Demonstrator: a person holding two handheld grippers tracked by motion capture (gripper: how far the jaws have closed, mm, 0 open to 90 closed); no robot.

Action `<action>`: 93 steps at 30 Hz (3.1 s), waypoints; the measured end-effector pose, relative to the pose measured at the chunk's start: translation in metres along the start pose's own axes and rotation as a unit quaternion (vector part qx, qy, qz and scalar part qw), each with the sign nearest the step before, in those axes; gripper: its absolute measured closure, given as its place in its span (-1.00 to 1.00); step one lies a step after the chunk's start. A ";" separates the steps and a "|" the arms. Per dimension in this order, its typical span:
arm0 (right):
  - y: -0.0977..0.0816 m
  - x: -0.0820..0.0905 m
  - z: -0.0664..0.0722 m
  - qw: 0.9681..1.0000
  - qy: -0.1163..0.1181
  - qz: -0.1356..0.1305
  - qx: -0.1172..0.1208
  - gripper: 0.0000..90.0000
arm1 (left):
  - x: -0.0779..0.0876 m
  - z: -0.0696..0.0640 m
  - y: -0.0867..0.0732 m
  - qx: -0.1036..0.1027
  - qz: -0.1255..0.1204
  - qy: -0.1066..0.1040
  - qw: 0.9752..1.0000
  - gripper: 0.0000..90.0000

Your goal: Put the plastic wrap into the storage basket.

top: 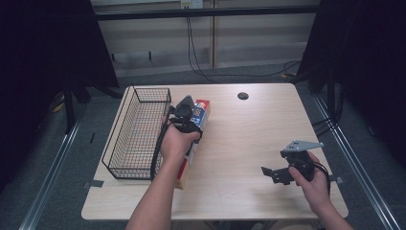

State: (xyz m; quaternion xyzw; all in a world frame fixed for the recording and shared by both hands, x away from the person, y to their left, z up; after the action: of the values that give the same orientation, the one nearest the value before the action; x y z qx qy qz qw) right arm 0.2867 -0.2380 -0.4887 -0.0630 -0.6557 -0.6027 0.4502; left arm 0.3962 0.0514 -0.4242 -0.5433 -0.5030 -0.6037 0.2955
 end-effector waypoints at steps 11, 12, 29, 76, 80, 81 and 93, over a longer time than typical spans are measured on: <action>0.000 0.000 0.000 1.000 0.000 -0.001 0.002 -0.96 | 0.012 0.009 0.003 0.011 -0.003 0.000 1.000 -0.02; 0.000 0.000 0.000 1.000 0.000 -0.001 0.002 -0.96 | 0.012 0.009 0.003 0.011 -0.003 0.000 1.000 -0.02; 0.000 0.000 0.001 1.000 0.002 0.002 0.002 -0.96 | 0.027 0.021 0.005 0.026 -0.006 0.007 1.000 -0.02; -0.001 -0.002 0.004 1.000 0.009 0.005 0.009 -0.96 | 0.054 0.055 0.002 0.066 -0.017 0.016 0.998 -0.02; -0.001 -0.002 0.005 1.000 0.010 0.006 0.008 -0.96 | 0.055 0.057 0.001 0.069 -0.018 0.017 0.997 -0.02; -0.001 -0.002 0.005 1.000 0.009 0.005 0.009 -0.96 | 0.056 0.058 0.001 0.068 -0.018 0.018 0.997 -0.02; -0.001 -0.002 0.004 1.000 0.009 0.005 0.009 -0.96 | 0.059 0.065 0.000 0.074 -0.020 0.027 0.997 -0.02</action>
State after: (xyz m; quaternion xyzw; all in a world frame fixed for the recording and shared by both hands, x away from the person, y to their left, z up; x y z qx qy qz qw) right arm 0.2850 -0.2338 -0.4900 -0.0566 -0.6568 -0.5952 0.4595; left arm 0.4060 0.1225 -0.3743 -0.4935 -0.5490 -0.5847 0.3364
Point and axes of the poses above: each handheld gripper's, and its own axes: x roughly backward along the jaws, y roughly out of its top, z roughly to its left, the point moved 6 cm from there along -x, roughly forward along the jaws, and after that the axes turned 2 degrees about -x, right-handed, at the moved point
